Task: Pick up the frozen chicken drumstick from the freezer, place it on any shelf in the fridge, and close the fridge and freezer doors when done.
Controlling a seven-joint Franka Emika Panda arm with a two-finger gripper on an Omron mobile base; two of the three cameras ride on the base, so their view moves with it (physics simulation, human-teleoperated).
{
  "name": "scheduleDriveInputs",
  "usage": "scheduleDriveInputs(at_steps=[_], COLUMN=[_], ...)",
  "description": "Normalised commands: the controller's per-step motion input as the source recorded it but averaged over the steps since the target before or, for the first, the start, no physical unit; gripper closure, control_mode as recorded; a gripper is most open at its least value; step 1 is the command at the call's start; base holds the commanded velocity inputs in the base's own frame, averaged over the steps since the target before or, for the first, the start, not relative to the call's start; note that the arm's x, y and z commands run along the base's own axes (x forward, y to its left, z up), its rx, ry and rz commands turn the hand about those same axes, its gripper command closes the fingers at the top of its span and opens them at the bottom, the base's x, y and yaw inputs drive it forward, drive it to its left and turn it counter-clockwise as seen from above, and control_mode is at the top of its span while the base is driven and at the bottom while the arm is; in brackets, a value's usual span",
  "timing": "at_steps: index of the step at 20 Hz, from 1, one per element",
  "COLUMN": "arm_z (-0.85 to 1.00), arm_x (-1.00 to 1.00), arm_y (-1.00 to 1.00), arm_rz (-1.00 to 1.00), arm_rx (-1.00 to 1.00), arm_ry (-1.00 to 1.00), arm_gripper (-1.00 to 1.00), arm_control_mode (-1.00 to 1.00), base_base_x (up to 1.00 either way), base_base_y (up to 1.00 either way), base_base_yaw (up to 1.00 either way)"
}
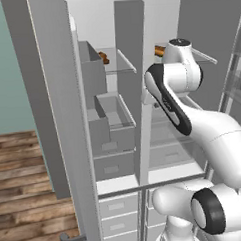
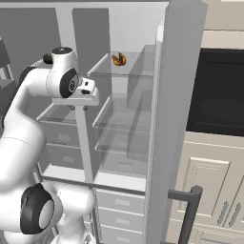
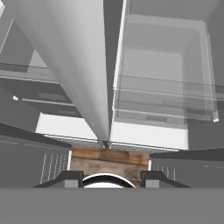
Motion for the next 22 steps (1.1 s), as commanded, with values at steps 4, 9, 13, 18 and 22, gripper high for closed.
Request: scheduleDriveInputs(at_steps=[4, 9, 13, 18, 22], arm_z=[0.00, 0.00, 0.00, 0.00, 0.01], arm_x=[-0.31, -0.71, -0.61, -0.32, -0.24], arm_y=[0.00, 0.00, 0.00, 0.01, 0.28], arm_rz=[0.01, 0.01, 0.00, 0.01, 0.00], arm_rx=[0.00, 0.01, 0.03, 0.02, 0.00], arm_ry=[0.00, -0.12, -0.15, -0.07, -0.05], arm_gripper=[-1.00, -1.00, -1.00, -1.00, -1.00], arm_control_mode=[-1.00, -1.00, -1.00, -1.00, -1.00], base_base_x=[0.00, 0.00, 0.00, 0.00, 0.00], base_base_y=[0.00, 0.00, 0.00, 0.00, 0.00], base_base_yaw=[0.00, 0.00, 0.00, 0.00, 0.00])
